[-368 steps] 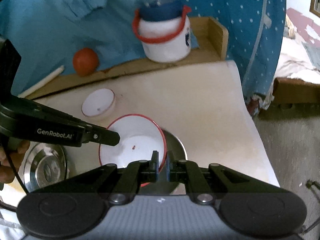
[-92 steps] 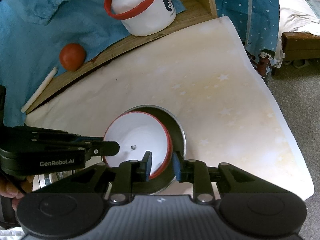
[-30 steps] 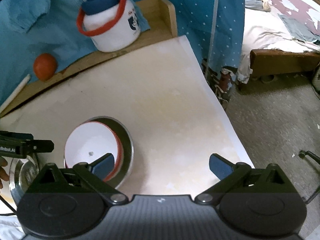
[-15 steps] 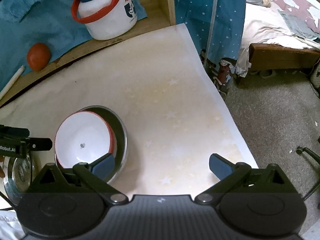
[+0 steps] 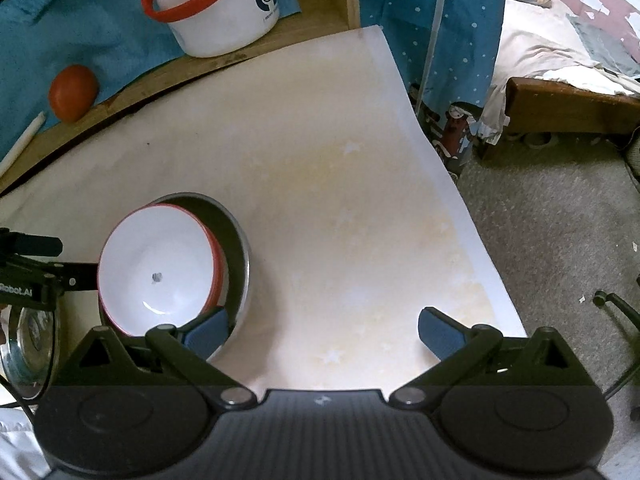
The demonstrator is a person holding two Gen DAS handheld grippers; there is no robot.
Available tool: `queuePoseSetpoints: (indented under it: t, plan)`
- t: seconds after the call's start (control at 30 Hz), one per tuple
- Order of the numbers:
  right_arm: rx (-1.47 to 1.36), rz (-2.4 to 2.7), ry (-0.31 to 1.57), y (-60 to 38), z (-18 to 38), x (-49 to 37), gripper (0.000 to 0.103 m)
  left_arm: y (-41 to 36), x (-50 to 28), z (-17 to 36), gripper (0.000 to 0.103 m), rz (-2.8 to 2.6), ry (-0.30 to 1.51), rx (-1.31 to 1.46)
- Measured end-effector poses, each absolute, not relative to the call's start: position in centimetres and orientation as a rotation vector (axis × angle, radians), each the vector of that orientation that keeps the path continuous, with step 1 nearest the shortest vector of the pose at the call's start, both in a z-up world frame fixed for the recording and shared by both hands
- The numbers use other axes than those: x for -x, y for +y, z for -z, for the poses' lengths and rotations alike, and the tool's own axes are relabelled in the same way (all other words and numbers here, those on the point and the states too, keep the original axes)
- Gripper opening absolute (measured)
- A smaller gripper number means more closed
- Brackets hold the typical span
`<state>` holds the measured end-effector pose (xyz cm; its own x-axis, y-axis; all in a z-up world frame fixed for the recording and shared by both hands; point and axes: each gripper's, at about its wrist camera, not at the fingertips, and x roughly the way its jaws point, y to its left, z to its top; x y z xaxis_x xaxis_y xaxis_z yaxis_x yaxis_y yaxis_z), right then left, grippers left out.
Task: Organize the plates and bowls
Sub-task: 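Move both grippers to the steel bowl rim and close them on it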
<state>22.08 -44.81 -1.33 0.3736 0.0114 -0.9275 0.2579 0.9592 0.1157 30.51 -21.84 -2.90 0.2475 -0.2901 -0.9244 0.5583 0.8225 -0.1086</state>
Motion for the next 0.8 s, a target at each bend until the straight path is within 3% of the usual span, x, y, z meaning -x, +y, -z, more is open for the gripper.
queuePoseSetpoints:
  t: [0.67, 0.8]
  plan:
    - [-0.233, 0.122, 1.224, -44.4, 2.7, -23.5, 0.102, -23.1, -30.3, 3.8, 0.102, 0.591, 1.204, -0.326]
    - [-0.23, 0.111, 1.22, -44.5, 2.6, -23.3, 0.099, -23.1, -30.0, 3.7, 0.098, 0.592, 1.198, -0.322]
